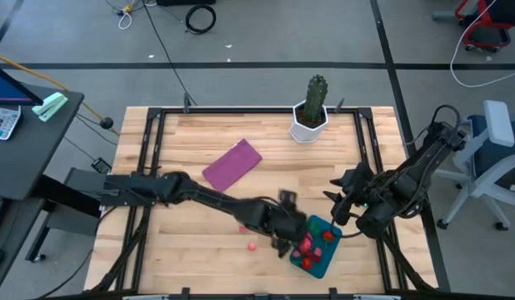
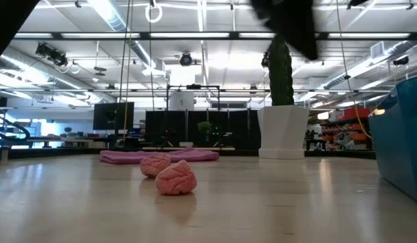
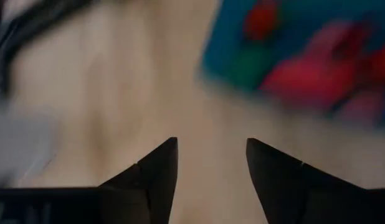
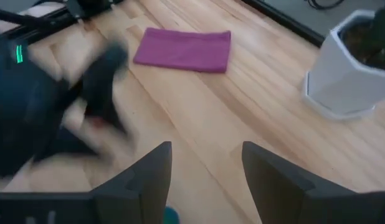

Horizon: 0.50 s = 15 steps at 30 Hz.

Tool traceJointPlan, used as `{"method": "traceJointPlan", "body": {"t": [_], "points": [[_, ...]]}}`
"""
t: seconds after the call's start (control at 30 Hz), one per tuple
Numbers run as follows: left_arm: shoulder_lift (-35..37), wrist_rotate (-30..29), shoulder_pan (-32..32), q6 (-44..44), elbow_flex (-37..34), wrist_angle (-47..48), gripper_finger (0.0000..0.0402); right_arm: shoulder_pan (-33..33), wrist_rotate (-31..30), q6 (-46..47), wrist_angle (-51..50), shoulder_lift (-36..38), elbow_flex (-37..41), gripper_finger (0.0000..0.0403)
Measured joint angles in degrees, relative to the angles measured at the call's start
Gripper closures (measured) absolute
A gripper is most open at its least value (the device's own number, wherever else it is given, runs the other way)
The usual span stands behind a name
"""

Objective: Pick and placing Produce into tupperware
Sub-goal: Put the peach into the blue bin

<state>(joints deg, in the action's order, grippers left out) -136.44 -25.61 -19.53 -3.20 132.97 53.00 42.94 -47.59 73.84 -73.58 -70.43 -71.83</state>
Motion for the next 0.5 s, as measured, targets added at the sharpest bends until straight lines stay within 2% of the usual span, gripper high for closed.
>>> {"method": "traceJointPlan", "body": {"t": [0.13, 0.23, 0.33, 0.4, 0.5], "points": [[4.78, -11.08, 1.73, 8.61, -0.04, 23.84, 0.0217, 0.79, 1.91, 2.43, 2.60, 0.00, 2.84, 0.0199], [8.93, -16.82, 3.19, 18.92, -0.11, 37.79, 0.0223, 1.83, 2.27, 0.42, 10.10, 0.00, 6.89, 0.0199], [14.97, -17.76, 4.54, 17.88, -1.84, 35.90, 0.0226, 2.38, 2.37, -4.50, 24.63, -0.39, 11.87, 0.0199], [19.45, -17.99, 5.43, 15.50, -1.62, 35.10, 0.0228, 2.10, 2.71, -10.66, 36.99, -1.03, 15.19, 0.0199], [25.04, -17.78, 7.34, 18.13, -1.68, 37.28, 0.0228, 0.59, 4.93, -22.25, 54.04, -3.78, 18.78, 0.0199]]}}
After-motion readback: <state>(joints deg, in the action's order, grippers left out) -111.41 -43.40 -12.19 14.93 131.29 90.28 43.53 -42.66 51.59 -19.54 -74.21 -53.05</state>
